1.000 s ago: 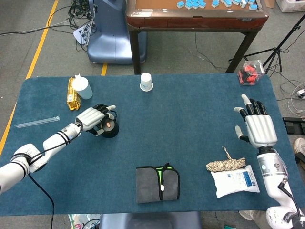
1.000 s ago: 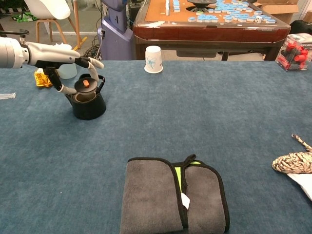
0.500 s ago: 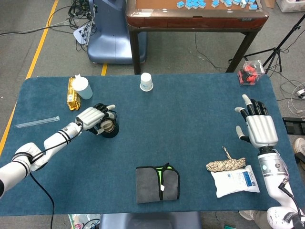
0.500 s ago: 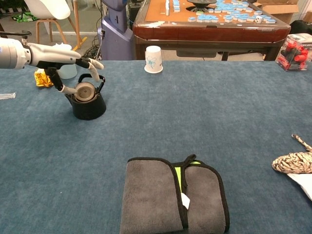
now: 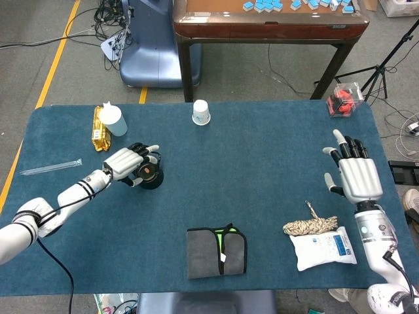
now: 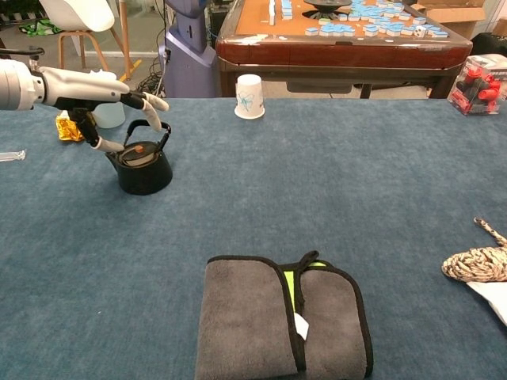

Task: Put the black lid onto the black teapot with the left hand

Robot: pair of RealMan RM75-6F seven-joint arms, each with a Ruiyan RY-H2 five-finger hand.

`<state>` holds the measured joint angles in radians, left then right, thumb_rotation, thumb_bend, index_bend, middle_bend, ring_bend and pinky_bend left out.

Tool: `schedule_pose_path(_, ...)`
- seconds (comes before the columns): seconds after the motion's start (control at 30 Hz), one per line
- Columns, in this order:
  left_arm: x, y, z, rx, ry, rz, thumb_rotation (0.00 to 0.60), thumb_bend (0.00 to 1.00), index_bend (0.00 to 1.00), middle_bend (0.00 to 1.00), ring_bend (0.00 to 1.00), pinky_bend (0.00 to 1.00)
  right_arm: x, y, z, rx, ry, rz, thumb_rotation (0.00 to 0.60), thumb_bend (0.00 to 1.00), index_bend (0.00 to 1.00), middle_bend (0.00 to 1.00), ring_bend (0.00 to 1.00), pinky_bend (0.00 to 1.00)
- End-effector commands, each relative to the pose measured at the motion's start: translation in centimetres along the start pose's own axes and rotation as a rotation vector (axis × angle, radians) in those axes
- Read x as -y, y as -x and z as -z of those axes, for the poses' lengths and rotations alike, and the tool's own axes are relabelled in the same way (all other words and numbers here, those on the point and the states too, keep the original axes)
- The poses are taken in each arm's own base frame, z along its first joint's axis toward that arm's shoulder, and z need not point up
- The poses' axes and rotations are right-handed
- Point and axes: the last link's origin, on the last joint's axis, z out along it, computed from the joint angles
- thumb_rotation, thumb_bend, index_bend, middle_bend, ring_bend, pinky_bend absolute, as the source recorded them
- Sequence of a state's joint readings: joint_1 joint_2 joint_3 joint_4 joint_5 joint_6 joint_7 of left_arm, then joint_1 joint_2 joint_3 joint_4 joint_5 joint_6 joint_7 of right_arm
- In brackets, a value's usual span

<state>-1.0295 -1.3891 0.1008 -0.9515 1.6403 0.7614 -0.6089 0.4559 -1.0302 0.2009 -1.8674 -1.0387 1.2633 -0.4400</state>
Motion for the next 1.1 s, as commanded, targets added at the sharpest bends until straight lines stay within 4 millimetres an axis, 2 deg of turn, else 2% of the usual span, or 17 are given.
schedule_pose_path(0.03,0.0,-0.2,0.4,-0.010,-0.006,-0.001,0.600,0.34,0.22,0.00,0.00,0.00,-0.1,0.0,0.1,0.000,-0.002,-0.001,0.600,0.42,0.25,0.04,0.01,0.00)
schedule_pose_path(0.23,0.0,-0.1,1.3,-0.023,-0.013,0.001,0.600,0.34,0.22,0.00,0.00,0.00,-0.2,0.0,0.2,-0.001,-0.008,-0.005,0.600,0.42,0.25,0.04,0.01,0.00)
schedule_pose_path(0.57,0.9,2.0,3.9,-0.029,-0.063,0.032,0.600,0.34,0.22,0.00,0.00,0.00,0.1,0.3,0.1,0.008,-0.032,-0.014,0.600,0.42,0.25,0.03,0.01,0.00)
schedule_pose_path(1.1,0.1,3.6,4.8,-0.044,-0.070,0.043,0.600,0.34,0.23,0.00,0.00,0.00,0.1,0.4,0.7,0.010,-0.048,-0.036,0.600,0.42,0.25,0.03,0.01,0.00)
